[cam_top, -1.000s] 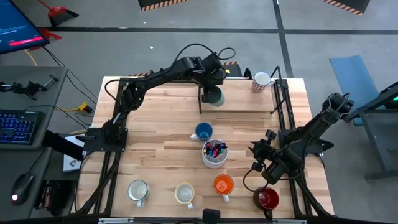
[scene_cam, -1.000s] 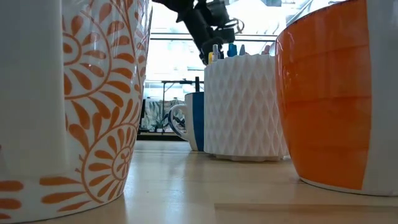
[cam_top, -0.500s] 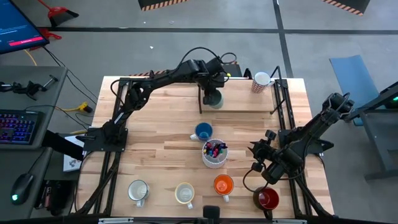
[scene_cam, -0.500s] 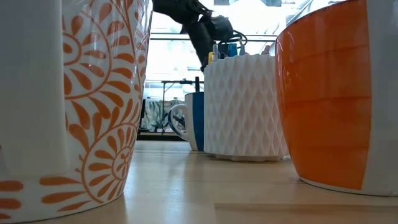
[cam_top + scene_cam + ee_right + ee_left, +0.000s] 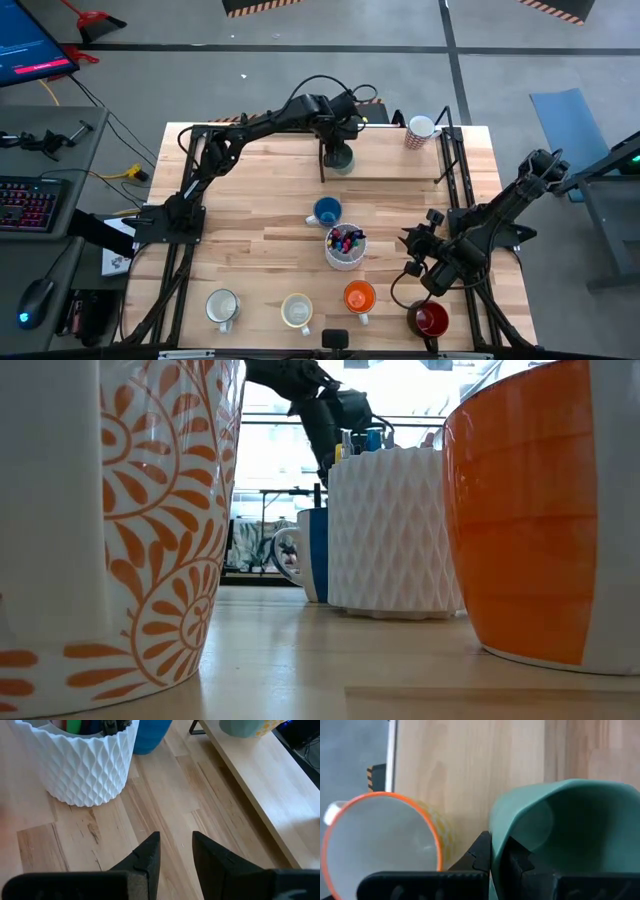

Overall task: Place coffee mugs
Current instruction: Put the green mug on the shelf

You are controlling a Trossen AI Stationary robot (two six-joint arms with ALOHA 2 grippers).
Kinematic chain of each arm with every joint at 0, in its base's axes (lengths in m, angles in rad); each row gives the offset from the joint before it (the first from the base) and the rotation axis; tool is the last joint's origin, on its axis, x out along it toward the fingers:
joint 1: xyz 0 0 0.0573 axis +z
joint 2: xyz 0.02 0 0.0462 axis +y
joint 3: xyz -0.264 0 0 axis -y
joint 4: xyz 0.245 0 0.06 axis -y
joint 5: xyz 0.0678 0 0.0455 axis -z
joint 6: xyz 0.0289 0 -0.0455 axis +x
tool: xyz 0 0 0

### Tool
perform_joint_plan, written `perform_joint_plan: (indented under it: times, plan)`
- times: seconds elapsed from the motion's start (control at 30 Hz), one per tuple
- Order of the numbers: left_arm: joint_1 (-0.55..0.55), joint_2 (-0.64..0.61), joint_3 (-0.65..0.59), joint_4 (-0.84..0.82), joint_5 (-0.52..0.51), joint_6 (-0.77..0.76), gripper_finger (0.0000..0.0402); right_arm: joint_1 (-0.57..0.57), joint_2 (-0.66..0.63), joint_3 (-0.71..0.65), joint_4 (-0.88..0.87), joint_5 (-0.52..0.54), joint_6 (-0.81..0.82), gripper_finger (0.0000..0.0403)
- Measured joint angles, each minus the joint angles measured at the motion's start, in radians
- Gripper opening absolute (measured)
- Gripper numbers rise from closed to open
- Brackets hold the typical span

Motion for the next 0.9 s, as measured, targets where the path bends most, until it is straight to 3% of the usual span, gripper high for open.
perform_joint_plan:
  times: [0.7,0.9]
  plan:
    - [-0.003,0.034,-0.001,-0.021,-0.022,-0.012,0.0006,0.000,0.000,0.000,0.003,-0.001,0.000,0.0092]
    - [0.000,0.029,-0.001,-0.011,-0.032,-0.016,0.0044,0.000,0.000,0.000,0.004,-0.001,0.000,0.0092]
